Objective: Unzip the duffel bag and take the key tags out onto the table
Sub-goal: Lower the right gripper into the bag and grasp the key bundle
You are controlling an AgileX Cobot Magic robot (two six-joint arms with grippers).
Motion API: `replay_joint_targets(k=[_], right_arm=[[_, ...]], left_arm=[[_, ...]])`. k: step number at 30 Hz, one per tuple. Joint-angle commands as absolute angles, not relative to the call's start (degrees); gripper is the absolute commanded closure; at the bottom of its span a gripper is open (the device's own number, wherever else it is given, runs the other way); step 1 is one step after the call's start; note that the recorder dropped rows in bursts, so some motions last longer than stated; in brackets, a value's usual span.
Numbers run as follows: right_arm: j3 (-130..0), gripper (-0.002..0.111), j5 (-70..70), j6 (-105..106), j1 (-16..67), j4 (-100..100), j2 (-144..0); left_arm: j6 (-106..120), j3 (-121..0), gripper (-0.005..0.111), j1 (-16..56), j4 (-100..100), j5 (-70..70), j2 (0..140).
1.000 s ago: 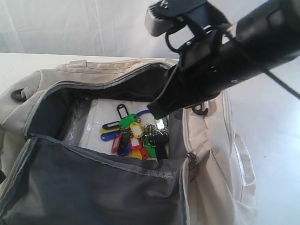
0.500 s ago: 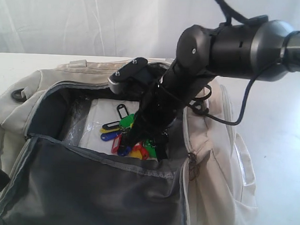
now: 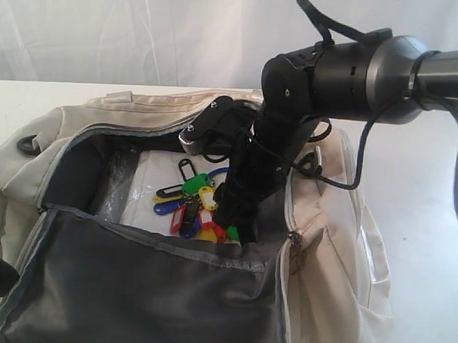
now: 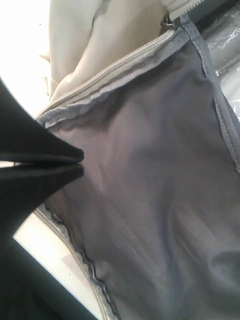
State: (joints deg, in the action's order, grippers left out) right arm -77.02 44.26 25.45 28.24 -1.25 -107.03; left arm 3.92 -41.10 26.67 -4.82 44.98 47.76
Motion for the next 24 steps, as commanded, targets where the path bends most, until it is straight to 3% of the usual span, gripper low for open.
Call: replay_joint_targets(k=[1, 7, 15, 17, 23, 24], right_arm=[[-77.4, 0.039, 41.8, 28.4, 29.6, 0.0, -109.7], [-79.9, 0.039, 36.8, 28.3, 30.8, 0.5, -113.7], [-85.7, 0.047, 47.0, 23.3, 30.8, 2.3, -121.5], [-86.2, 0.058, 48.2, 23.3, 30.8, 1.8, -121.7], [-88.8, 0.109, 51.6, 23.3, 30.9, 1.3, -121.1], [-89.6, 0.108, 52.2, 23.1, 30.9, 1.1, -120.9]], left_arm=[[4.3, -40.7, 0.107, 27.1, -5.5, 45.4, 47.4], [4.3, -40.7, 0.107, 27.1, -5.5, 45.4, 47.4], [4.3, -40.7, 0.107, 27.1, -5.5, 45.4, 47.4], [4.3, -40.7, 0.107, 27.1, -5.5, 45.4, 47.4], [4.3, -40.7, 0.107, 27.1, -5.5, 45.4, 47.4], [4.3, -40.7, 0.107, 27.1, -5.5, 45.4, 47.4]])
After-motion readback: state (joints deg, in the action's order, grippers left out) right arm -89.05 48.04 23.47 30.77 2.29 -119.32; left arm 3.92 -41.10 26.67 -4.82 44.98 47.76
